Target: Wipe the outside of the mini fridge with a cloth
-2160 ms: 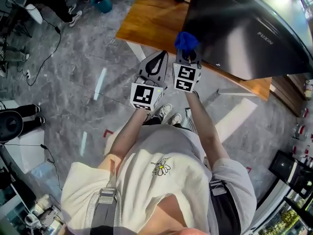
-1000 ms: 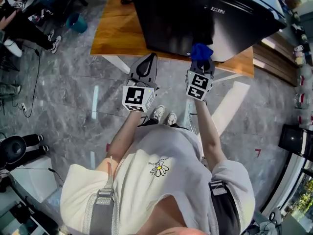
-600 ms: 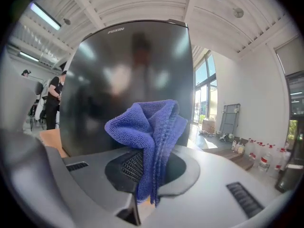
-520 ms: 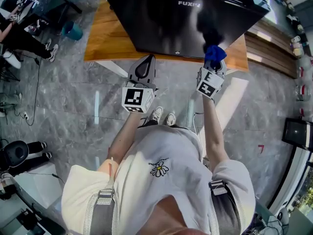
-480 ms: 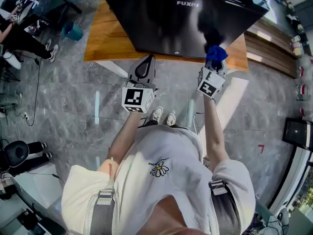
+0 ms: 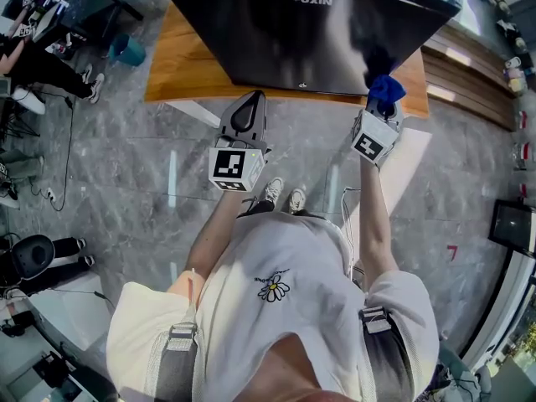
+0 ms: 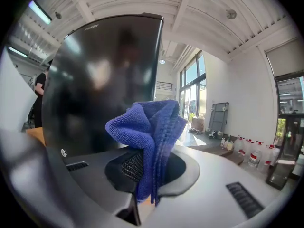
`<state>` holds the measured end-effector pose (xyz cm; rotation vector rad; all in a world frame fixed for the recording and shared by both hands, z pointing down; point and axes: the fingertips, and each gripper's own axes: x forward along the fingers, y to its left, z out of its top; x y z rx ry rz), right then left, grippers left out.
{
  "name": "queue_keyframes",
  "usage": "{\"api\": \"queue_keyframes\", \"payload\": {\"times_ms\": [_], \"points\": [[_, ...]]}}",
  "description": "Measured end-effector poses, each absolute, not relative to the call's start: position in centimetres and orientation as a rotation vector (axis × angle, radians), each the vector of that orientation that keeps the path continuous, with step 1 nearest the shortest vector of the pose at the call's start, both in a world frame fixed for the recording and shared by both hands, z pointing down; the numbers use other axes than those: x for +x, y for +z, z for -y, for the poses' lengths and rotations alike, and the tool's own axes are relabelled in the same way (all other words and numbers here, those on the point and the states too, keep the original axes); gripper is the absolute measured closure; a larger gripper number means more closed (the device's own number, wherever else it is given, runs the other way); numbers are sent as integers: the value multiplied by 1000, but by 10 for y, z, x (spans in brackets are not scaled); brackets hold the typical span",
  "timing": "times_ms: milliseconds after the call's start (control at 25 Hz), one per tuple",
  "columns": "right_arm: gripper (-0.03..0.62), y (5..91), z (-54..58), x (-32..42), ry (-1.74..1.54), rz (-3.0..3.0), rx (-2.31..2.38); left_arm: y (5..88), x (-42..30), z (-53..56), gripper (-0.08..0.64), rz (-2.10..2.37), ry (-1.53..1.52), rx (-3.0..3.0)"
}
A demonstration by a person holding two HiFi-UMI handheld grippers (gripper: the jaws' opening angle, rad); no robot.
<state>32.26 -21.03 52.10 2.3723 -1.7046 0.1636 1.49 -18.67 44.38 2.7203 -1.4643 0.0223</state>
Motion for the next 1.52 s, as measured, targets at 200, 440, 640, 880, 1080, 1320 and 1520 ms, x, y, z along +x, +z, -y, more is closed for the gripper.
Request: {"api": "queue_keyframes", "payload": {"times_ms": [200, 440, 640, 880, 1080, 1320, 1520], "points": [[521, 518, 207, 336, 200, 1664, 2414, 444, 9, 184, 555, 1480, 17, 2705], [522, 512, 190, 288, 267, 1829, 2401, 452, -11, 184, 555, 1523, -5, 2645], [522, 521, 195, 171, 207, 2121, 2118, 465, -28, 186, 555, 1556, -12, 2610], [520, 539, 232, 44, 224, 2328, 1877, 491, -74, 201, 555, 1600, 27, 2545], [521, 563, 268, -34, 143, 2400, 1731, 506, -122, 227, 555, 1686, 65, 2550], [522, 593, 293, -71, 55, 2365, 1658, 525, -160, 230, 555, 1767, 59, 2458], [522, 596, 299, -93, 0, 2372, 1606, 534, -163, 226, 555, 1751, 58, 2441]]}}
